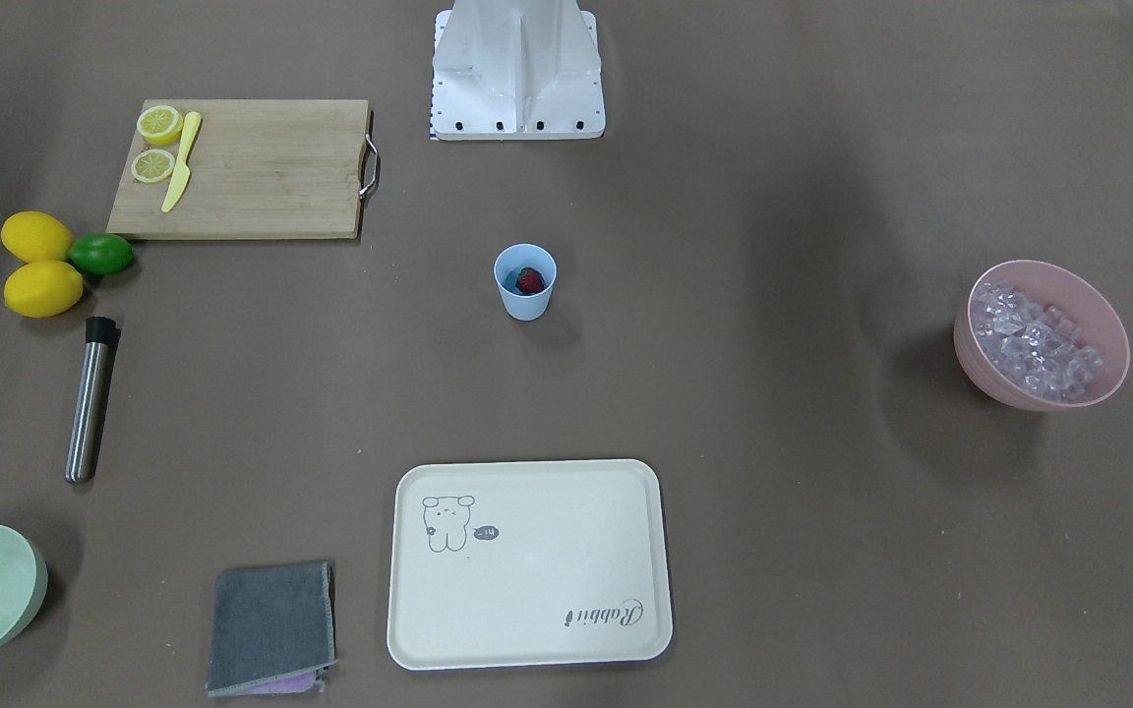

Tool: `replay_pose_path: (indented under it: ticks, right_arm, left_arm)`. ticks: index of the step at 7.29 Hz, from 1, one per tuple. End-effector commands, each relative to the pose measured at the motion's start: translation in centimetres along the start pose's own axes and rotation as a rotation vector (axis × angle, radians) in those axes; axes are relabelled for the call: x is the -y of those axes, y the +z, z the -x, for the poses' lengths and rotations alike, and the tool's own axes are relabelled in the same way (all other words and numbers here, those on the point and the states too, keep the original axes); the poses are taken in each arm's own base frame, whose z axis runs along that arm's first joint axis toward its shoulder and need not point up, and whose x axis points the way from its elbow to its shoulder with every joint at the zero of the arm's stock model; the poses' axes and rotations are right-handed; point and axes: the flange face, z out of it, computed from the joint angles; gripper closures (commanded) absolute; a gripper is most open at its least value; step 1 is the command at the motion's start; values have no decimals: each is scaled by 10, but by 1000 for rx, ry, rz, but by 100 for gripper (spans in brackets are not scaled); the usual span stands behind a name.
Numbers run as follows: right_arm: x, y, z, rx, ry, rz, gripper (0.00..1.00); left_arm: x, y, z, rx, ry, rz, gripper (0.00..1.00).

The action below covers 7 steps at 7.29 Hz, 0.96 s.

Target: Mash ice and strawberries in cup

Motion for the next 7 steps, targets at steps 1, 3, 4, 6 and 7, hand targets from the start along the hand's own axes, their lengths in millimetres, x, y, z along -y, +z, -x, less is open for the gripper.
replay_pose_path:
  ticks: [1,3,4,6,7]
  right_arm:
    - [-5,1,-5,-15,-1,4,0]
    - [-7,2,-6,-24,-6,8,0]
    - [-7,3,-6,-26,-21,10,0]
    - [-8,7,-5,-28,-42,20,0]
    - [-8,6,-5,-28,-43,18,0]
  left_arm:
    - [-13,10,7,-1,-17,21,3]
    - [-14,15,12,-1,-24,32,3]
    - [-14,17,13,-1,-26,35,3]
    - [-22,22,18,-2,-33,44,3]
    - [-22,22,18,-1,-30,39,3]
